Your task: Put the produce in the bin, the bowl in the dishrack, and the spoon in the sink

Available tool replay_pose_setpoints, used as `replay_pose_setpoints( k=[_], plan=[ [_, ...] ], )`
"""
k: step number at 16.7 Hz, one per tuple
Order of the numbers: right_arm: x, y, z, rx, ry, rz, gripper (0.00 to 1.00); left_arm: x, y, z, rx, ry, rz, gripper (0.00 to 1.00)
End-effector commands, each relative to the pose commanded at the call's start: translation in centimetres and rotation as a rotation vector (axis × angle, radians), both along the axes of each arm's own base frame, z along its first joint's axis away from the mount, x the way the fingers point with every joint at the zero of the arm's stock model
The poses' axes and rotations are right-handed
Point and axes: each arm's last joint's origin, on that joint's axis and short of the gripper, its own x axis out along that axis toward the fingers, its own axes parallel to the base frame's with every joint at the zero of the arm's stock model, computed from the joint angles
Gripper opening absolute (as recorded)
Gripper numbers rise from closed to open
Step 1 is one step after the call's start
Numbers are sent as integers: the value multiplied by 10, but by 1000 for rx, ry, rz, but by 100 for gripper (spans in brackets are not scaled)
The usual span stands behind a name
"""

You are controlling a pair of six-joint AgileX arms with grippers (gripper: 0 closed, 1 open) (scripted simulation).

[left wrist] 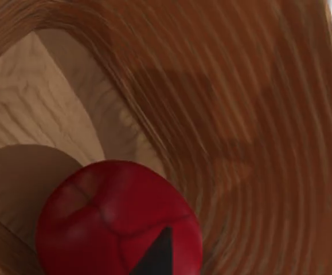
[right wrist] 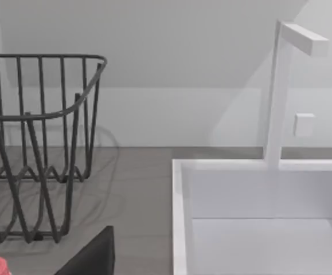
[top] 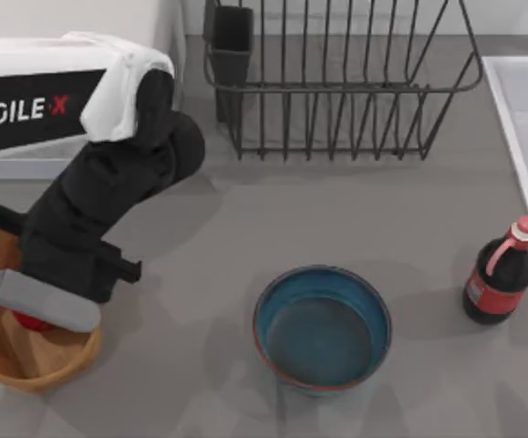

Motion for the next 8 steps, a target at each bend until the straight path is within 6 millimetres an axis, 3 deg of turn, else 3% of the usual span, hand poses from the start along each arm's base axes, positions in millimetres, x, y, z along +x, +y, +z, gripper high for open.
replay_pose_setpoints(
  k=[4,8],
  plan=[
    [0,0,0,0,0,0,100,-16,13,3,-93,-173,158,100],
    [0,0,0,0,0,0,100,-48,38,12,-293,-512,503,100]
  ],
)
